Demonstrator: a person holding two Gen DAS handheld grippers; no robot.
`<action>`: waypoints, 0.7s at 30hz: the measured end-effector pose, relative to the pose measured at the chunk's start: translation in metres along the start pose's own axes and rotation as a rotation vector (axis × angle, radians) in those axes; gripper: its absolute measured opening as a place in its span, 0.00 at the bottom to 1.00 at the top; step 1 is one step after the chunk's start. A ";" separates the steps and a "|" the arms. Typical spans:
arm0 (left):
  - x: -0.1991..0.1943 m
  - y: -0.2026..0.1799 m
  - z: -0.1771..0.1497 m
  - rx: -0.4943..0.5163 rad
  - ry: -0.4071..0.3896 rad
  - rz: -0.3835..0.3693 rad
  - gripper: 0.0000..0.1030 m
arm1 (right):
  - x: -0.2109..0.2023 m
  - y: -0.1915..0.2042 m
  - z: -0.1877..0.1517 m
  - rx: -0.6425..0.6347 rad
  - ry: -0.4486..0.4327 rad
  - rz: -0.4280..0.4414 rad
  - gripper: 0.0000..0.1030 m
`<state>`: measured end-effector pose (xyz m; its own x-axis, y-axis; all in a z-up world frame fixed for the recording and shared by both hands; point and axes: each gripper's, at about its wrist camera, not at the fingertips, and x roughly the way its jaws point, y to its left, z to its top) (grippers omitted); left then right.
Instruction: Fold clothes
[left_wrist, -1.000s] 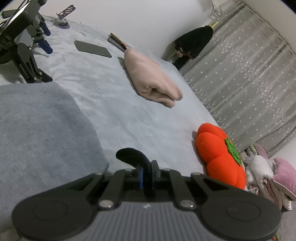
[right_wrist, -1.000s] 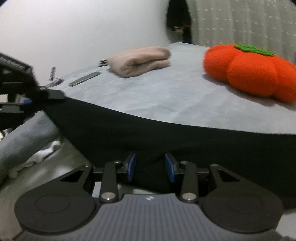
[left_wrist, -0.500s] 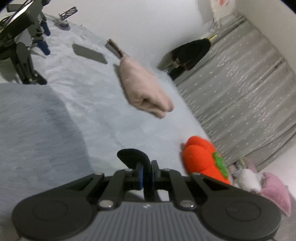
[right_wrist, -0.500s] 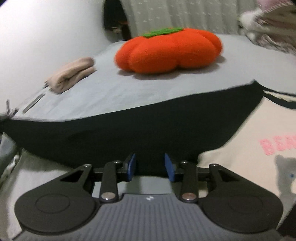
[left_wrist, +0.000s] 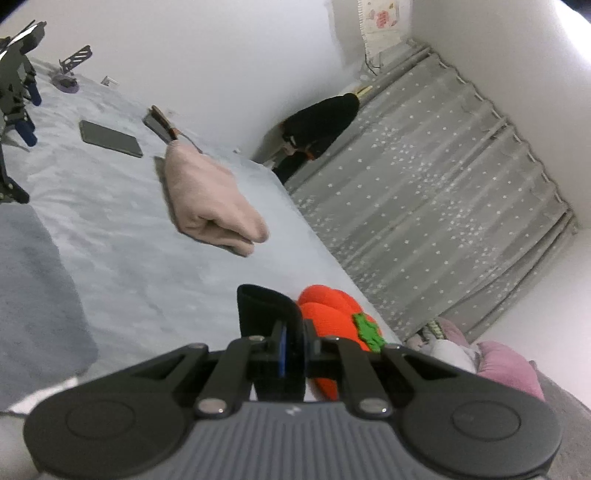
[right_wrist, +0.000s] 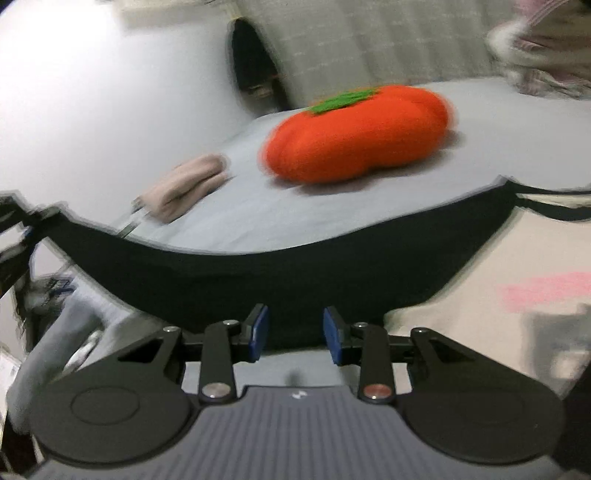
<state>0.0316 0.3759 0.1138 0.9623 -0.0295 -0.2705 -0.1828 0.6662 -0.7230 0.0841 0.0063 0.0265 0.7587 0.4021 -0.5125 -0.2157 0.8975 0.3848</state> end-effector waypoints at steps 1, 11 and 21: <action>-0.001 -0.002 0.000 -0.002 -0.002 -0.009 0.08 | 0.001 -0.015 0.004 0.036 0.003 -0.025 0.41; -0.001 -0.055 -0.015 0.005 0.023 -0.143 0.08 | 0.034 -0.005 0.000 -0.184 0.132 -0.059 0.45; -0.004 -0.187 -0.089 0.172 0.199 -0.402 0.08 | -0.092 -0.098 -0.014 0.020 0.068 -0.069 0.43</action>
<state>0.0439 0.1854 0.1933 0.8897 -0.4407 -0.1194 0.2480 0.6859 -0.6841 0.0273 -0.1158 0.0253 0.7276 0.3518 -0.5889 -0.1520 0.9198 0.3617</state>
